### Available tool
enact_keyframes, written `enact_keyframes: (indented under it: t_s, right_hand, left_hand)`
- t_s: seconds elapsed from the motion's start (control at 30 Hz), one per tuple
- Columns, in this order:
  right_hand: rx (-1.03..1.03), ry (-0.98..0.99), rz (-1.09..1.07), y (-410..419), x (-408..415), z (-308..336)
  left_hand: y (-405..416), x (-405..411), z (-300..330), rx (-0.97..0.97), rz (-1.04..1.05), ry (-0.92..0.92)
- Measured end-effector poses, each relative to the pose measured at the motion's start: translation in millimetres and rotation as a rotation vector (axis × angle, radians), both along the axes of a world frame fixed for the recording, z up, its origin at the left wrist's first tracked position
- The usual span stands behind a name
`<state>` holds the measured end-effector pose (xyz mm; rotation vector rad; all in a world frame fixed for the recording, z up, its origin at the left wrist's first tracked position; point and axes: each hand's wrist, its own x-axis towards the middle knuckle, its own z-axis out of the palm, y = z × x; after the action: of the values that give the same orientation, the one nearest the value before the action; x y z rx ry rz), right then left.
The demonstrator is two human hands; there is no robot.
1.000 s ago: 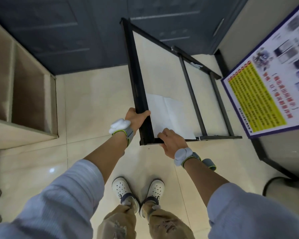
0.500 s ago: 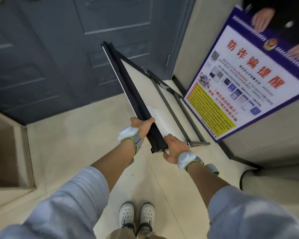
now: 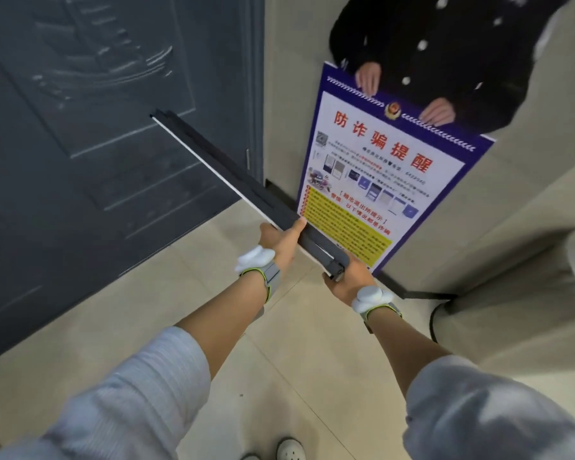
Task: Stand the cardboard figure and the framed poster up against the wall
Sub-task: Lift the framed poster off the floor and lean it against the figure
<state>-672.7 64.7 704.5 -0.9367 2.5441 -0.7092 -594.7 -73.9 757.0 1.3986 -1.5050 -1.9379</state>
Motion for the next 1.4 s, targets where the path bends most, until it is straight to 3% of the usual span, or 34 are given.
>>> enact_keyframes:
  t_s: [0.33,0.7,1.0,1.2,1.4]
  right_hand:
    - [-0.157,-0.034,-0.297,6.8,-82.8,46.8]
    - [-0.196,0.018,-0.362,24.6,-224.0,91.0]
    - [-0.160,0.022,-0.389,36.3,-319.6,115.3]
    - [-0.205,-0.007,-0.445,41.1,-370.1,122.4]
    - [-0.161,-0.013,-0.504,43.3,-416.6,126.4]
  left_hand:
    - [-4.2,-94.5,45.0,-0.119,-0.208,0.054]
    - [1.7,-235.0,84.7,-0.297,-0.352,0.081]
    - [-14.6,-339.0,101.7,-0.737,-0.486,-0.053]
    - [-24.5,-388.8,115.7,-1.136,-0.561,-0.071]
    - [-35.4,-445.7,117.6,-1.261,-0.736,-0.120]
